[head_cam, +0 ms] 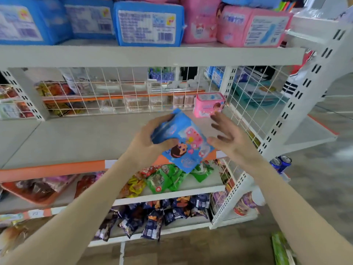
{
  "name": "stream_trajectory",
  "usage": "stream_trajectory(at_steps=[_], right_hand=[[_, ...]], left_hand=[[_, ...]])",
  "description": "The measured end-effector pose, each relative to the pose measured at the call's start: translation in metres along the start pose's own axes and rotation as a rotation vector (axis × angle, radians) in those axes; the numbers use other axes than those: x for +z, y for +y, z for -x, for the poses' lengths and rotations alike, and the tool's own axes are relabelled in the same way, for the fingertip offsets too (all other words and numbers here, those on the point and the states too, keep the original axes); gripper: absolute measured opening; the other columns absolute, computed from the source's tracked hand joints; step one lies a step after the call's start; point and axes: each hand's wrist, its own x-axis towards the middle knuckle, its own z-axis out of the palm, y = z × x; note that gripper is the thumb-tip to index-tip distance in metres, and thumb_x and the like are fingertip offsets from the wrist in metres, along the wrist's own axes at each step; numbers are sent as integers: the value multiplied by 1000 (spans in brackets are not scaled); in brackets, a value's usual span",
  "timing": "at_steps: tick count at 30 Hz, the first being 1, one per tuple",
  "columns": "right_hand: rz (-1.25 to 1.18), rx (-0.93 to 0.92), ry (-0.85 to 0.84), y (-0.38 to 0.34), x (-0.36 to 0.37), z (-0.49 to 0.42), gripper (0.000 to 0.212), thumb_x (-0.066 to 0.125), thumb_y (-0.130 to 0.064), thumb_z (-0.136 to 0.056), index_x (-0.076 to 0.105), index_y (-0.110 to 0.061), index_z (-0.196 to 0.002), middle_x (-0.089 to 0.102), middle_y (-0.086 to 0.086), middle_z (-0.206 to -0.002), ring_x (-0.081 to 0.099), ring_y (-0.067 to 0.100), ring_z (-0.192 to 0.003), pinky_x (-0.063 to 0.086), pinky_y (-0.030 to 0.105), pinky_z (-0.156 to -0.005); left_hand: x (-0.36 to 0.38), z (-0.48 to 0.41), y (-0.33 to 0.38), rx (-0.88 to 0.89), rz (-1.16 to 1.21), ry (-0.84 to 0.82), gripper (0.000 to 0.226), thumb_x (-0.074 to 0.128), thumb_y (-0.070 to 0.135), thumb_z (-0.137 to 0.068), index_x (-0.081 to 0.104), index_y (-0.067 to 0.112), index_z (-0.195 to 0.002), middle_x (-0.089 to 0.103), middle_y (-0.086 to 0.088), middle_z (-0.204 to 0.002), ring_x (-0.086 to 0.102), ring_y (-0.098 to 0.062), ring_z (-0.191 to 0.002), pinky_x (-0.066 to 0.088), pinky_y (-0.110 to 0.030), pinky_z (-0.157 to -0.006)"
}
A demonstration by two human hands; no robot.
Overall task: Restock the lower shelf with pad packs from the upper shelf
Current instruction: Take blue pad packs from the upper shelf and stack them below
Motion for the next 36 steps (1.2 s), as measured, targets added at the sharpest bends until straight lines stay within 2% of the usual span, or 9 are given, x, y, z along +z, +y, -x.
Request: stream_trajectory(at_steps=[3,7,10,17,21,25,28,32,36], right_hand=[[217,-48,-125,-2,-11,-16,109,79,-65,-67,25,-31,-156,33,-18,-157,36,-4,-140,32,27,-115],[297,-25,-237,6,-24,-31,109,90,-33,-67,28,-27,-156,52,-16,-136,51,4,-126,38,24,-111],[212,-29,-206,16,-36,-37,104,91,-36,-59,40,-27,-149,55,-18,-128,55,2,-119,47,22,-99],[-217,-10,133,59,-61,-41,57,84,-4,-73,61,-28,-119,72,-17,-101,68,3,-93,54,19,-81],[-500,39,169,79,-61,-43,82,91,-32,-57,58,-17,-130,72,5,-117,70,24,-100,59,38,-82],[-707,59,175,85,-52,-39,96,96,-38,-55,52,-8,-135,68,17,-120,69,29,-102,60,39,-77],[-837,76,185,95,-50,-35,69,82,-19,-77,49,-6,-136,72,10,-113,71,23,-99,59,31,-72],[-698,158,210,108,-59,-30,70,81,-27,-79,48,-7,-137,71,5,-117,70,23,-106,58,37,-85],[-447,122,229,109,-71,-29,77,72,-28,-85,34,-13,-150,51,5,-148,54,21,-132,46,52,-107]], left_hand=[[23,-18,5,30,-169,-117,68,73,52,-65,54,47,-130,60,8,-136,56,-9,-125,44,-36,-108],[48,-40,19,43,-343,-240,85,64,60,-61,52,29,-140,61,8,-133,59,-16,-119,47,-37,-102],[59,-49,22,68,-406,-265,82,64,61,-67,49,26,-139,58,7,-131,59,-17,-116,48,-40,-100],[69,-22,0,-50,-83,122,92,66,69,-65,34,32,-143,48,9,-139,53,-11,-123,50,-35,-93],[94,-15,-14,-225,102,97,111,84,71,-46,35,33,-139,51,10,-138,56,-13,-124,57,-38,-90],[120,-23,-15,-292,349,169,98,92,20,-65,34,23,-144,59,5,-132,64,-7,-114,59,-29,-77],[131,-32,-8,-311,429,235,90,78,-2,-80,27,17,-153,62,4,-132,66,-4,-110,58,-25,-79],[134,-51,-8,-270,342,269,72,80,1,-79,45,15,-140,71,1,-118,70,-5,-102,59,-25,-72],[137,-72,-8,-248,155,227,59,84,10,-76,55,27,-124,74,10,-99,70,-1,-91,60,-26,-70]])
